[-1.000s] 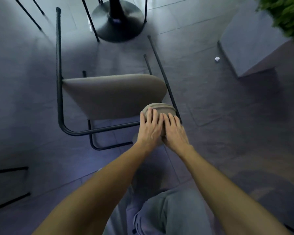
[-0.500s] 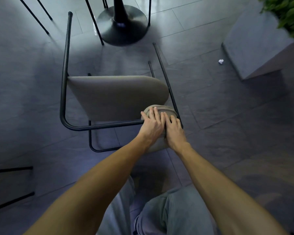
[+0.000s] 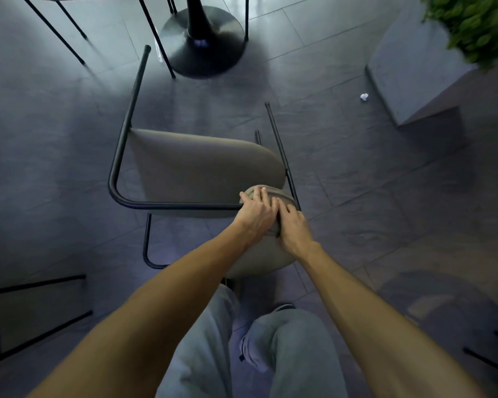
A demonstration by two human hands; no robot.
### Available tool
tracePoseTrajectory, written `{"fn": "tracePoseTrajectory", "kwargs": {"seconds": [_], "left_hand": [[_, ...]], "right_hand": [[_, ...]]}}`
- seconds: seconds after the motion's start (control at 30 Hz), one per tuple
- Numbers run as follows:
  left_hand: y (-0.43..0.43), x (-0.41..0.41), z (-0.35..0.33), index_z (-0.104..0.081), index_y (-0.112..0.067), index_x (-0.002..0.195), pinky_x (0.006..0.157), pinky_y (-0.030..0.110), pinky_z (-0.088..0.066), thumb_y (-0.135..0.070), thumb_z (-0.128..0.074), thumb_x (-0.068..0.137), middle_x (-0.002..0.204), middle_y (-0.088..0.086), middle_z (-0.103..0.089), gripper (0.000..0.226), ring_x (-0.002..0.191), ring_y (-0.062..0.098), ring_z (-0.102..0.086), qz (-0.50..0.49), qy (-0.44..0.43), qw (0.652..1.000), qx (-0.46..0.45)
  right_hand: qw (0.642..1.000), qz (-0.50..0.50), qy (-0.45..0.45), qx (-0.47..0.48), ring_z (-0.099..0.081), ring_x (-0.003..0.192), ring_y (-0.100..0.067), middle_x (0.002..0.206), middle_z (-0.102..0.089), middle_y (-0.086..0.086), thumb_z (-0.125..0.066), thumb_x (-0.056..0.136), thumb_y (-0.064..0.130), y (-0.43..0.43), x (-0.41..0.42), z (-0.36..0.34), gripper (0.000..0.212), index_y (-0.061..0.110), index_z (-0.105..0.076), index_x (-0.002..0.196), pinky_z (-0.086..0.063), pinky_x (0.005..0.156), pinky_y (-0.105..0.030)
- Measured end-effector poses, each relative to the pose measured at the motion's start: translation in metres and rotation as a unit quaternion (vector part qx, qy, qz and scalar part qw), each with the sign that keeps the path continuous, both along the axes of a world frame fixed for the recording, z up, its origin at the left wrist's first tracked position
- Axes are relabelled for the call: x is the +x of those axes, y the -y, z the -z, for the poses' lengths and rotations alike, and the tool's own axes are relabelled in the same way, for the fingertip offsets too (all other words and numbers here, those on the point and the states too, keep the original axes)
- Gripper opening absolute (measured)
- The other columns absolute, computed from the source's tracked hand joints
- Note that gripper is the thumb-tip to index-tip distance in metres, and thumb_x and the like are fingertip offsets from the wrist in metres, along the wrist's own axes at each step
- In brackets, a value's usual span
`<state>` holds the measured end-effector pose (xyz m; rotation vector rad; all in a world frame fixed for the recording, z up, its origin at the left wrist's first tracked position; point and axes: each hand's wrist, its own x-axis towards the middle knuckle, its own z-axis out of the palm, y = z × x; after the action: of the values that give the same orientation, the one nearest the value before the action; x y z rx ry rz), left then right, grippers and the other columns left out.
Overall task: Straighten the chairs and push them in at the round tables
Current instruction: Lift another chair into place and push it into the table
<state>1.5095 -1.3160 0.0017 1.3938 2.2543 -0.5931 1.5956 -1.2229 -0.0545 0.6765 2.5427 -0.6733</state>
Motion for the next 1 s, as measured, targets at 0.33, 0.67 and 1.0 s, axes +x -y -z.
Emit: {"fn": "tracePoseTrajectory", "kwargs": {"seconds": [0.33, 0.67, 1.0], "left_hand": [[0.009, -0.026, -0.119, -0.041, -0.002, 0.135, 0.092, 0.058, -0.049, -0.018, -0.053, 0.094, 0.134, 0.028, -0.048, 0.046, 0.119, 0.042, -0.051, 0.059, 0.068, 0.996, -0.022], [-0.005, -0.12, -0.164, -0.029, -0.02, 0.153, 0.104, 0.043, -0.038, -0.03, -0.065, 0.079, 0.141, 0.006, -0.049, 0.083, 0.127, 0.031, -0.048, 0.065, 0.153, 0.983, 0.082], [-0.059, -0.213, -0.17, -0.038, -0.026, 0.147, 0.109, 0.043, -0.03, -0.021, -0.058, 0.087, 0.138, 0.002, -0.046, 0.063, 0.128, 0.03, -0.041, 0.017, 0.123, 0.98, 0.156]], "right_hand": [[0.996, -0.003, 0.082, -0.033, -0.059, 0.114, -0.041, 0.128, -0.059, -0.02, -0.068, 0.079, 0.018, 0.015, -0.014, -0.137, 0.073, 0.015, -0.035, 0.144, -0.05, 0.089, -0.044], [0.979, -0.009, 0.196, -0.054, -0.055, 0.118, -0.037, 0.131, -0.055, -0.018, -0.063, 0.081, 0.021, -0.022, -0.106, -0.231, 0.076, 0.011, -0.027, 0.148, -0.052, 0.089, -0.044], [0.988, 0.014, 0.154, 0.005, -0.053, 0.127, -0.034, 0.138, -0.054, -0.014, -0.059, 0.088, 0.018, -0.068, -0.204, -0.254, 0.067, 0.011, -0.031, 0.148, -0.045, 0.097, -0.042]]}}
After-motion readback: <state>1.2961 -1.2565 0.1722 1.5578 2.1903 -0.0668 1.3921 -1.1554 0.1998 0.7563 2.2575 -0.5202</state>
